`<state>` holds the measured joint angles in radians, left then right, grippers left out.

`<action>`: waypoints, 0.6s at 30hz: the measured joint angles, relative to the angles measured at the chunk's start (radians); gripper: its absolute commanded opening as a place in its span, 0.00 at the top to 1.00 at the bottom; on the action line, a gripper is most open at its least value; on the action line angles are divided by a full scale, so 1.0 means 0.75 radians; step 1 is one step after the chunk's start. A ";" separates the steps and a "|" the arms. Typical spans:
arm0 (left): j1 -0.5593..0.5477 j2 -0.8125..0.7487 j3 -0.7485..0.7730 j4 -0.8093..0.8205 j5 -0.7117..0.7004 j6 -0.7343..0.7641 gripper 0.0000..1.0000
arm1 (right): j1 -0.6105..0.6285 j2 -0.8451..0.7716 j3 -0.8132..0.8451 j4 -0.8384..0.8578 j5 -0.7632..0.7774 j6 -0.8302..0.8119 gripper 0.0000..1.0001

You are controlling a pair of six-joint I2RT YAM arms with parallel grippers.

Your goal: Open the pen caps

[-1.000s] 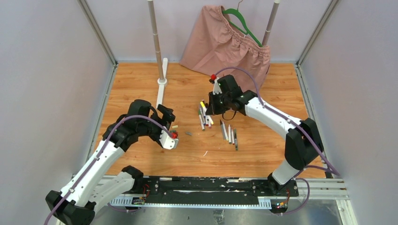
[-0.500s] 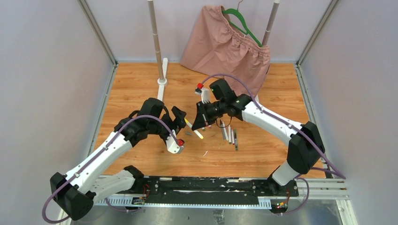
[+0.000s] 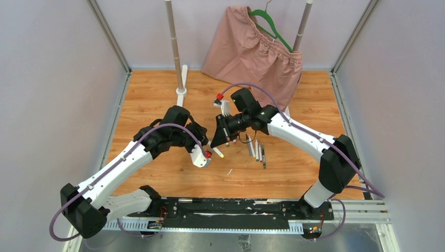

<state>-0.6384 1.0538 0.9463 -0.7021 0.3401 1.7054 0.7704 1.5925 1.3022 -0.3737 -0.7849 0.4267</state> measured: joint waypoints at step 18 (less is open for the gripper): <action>-0.007 -0.008 0.035 -0.033 -0.026 -0.172 1.00 | 0.006 0.005 -0.072 0.191 -0.014 0.159 0.84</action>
<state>-0.6434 1.0481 0.9726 -0.7269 0.3206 1.5764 0.7750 1.5963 1.2480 -0.2306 -0.7956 0.5457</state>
